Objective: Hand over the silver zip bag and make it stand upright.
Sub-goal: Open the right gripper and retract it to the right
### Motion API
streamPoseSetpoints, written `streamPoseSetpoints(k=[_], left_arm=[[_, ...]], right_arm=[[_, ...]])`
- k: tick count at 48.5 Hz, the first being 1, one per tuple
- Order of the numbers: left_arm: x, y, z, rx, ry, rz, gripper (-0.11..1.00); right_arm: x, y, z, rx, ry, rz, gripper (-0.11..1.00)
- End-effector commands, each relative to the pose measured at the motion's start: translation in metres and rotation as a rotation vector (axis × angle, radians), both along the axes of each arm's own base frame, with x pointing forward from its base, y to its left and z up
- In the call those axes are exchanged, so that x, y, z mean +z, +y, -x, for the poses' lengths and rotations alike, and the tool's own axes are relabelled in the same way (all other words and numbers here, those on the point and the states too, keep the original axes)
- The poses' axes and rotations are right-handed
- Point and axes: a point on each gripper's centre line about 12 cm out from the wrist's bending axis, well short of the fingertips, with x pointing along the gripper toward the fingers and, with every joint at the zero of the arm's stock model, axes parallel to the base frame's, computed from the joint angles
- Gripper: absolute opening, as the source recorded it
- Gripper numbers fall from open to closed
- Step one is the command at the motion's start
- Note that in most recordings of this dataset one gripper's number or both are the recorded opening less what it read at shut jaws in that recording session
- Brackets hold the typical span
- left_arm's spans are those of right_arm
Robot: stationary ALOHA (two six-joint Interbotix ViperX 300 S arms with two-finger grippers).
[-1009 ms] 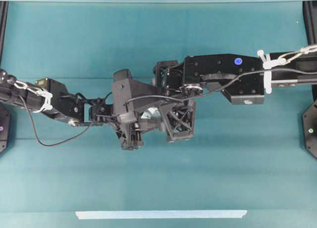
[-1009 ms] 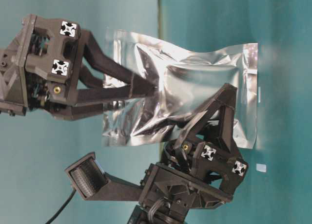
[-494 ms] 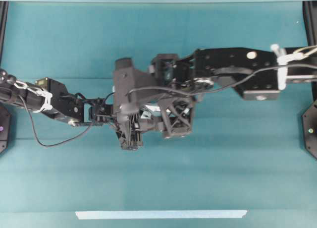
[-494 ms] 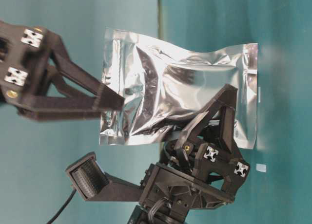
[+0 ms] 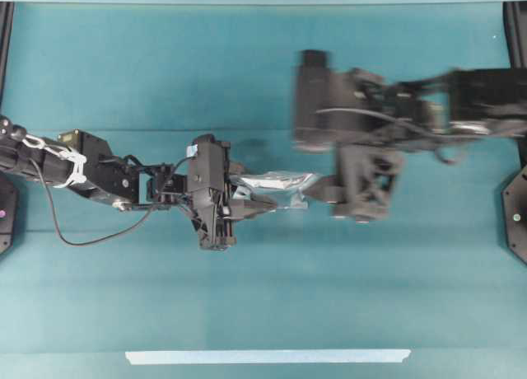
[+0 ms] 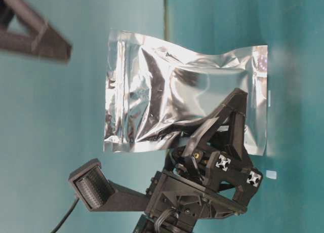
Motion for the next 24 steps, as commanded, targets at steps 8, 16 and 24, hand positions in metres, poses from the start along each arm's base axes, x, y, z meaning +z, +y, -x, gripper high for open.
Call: streamPoseSetpoints(k=[8, 16, 24], left_arm=[[0.001, -0.001, 0.000, -0.004, 0.005, -0.003, 0.28], [0.002, -0.001, 0.000, -0.004, 0.003, -0.003, 0.28], [0.002, -0.002, 0.000, -0.007, 0.003, -0.004, 0.28]], right_arm=[[0.017, 0.001, 0.034, -0.027, -0.175, -0.012, 0.91], [0.018, 0.002, 0.050, -0.027, -0.247, -0.009, 0.91], [0.013, 0.003, 0.070, -0.027, -0.250, -0.009, 0.91]])
